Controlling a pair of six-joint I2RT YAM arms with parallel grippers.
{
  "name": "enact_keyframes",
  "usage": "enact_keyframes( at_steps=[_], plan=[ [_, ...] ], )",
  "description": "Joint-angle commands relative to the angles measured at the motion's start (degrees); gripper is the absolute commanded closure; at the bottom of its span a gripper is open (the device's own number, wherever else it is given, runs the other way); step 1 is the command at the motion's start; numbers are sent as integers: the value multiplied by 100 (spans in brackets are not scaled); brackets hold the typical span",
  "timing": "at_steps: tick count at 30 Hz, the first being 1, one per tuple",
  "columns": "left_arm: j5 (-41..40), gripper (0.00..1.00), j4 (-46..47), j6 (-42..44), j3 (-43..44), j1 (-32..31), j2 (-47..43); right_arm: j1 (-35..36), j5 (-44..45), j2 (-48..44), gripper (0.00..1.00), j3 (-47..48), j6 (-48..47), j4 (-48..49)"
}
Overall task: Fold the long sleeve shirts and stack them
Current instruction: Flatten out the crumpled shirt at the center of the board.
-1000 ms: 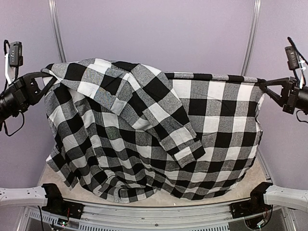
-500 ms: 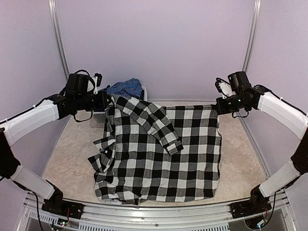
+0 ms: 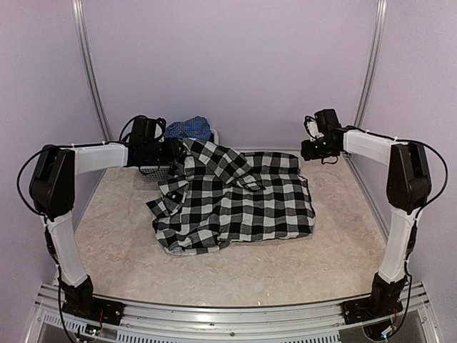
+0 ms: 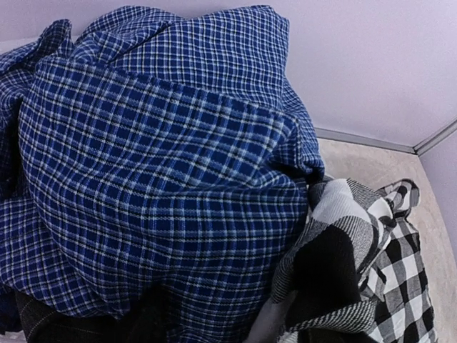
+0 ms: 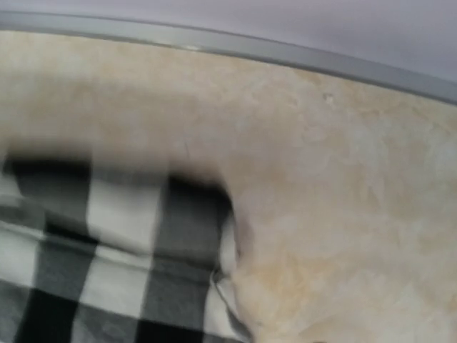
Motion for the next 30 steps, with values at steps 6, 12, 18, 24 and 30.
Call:
enact_keyframes(
  at_steps=[6,12,18,24,30],
  plan=[
    [-1162,5,686,-36,-689,39,-637,71,-248,-1566,9,-1506,166,462],
    [-1306,1,979,118,-1481,132,-1633,523,-1059,-2804,11,-3423,588,668],
    [-567,1,339,140,-2418,-86,-2809,1042,-1569,-3296,13,-4493,989,403],
    [-71,1,-537,336,-3562,-1408,-3842,1461,-1845,-3450,10,-4878,1100,-56],
    [80,4,-618,152,-4288,-2373,-3856,1586,-1404,-3694,4,-5325,1610,-177]
  ],
)
